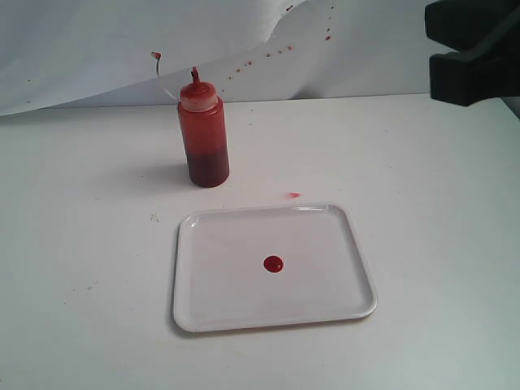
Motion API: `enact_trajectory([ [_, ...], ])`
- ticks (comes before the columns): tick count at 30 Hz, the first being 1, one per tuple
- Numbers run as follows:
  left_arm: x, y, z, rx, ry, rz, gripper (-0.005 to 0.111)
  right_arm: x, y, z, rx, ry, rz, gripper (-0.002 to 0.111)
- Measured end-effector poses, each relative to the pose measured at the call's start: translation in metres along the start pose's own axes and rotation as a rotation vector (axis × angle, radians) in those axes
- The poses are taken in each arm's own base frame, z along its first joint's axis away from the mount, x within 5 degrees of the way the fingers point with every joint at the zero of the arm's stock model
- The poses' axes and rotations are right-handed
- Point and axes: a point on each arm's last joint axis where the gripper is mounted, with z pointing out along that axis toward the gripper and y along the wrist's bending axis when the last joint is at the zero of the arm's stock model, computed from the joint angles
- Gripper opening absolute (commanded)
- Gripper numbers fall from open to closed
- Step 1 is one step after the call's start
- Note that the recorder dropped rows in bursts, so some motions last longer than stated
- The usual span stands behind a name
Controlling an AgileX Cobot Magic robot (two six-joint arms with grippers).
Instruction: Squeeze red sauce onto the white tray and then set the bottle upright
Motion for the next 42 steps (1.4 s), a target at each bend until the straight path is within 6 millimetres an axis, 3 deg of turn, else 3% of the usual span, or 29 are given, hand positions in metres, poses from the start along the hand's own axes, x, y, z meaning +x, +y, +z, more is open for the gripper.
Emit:
enact_trajectory([
  [6, 0.041, 0.016, -0.004, -0.09, 0.246, 0.185, 0.0, 0.0, 0.0, 0.0, 0.0, 0.0, 0.0, 0.0],
  [10, 0.058, 0.02, -0.007, -0.095, 0.322, 0.225, 0.0, 0.0, 0.0, 0.0, 0.0, 0.0, 0.0, 0.0],
  [20, 0.071, 0.024, -0.017, -0.115, 0.468, 0.236, 0.0, 0.0, 0.0, 0.0, 0.0, 0.0, 0.002, 0.0],
  [42, 0.071, 0.024, -0.018, -0.116, 0.479, 0.242, 0.0, 0.0, 0.0, 0.0, -0.001, -0.002, 0.003, 0.0],
])
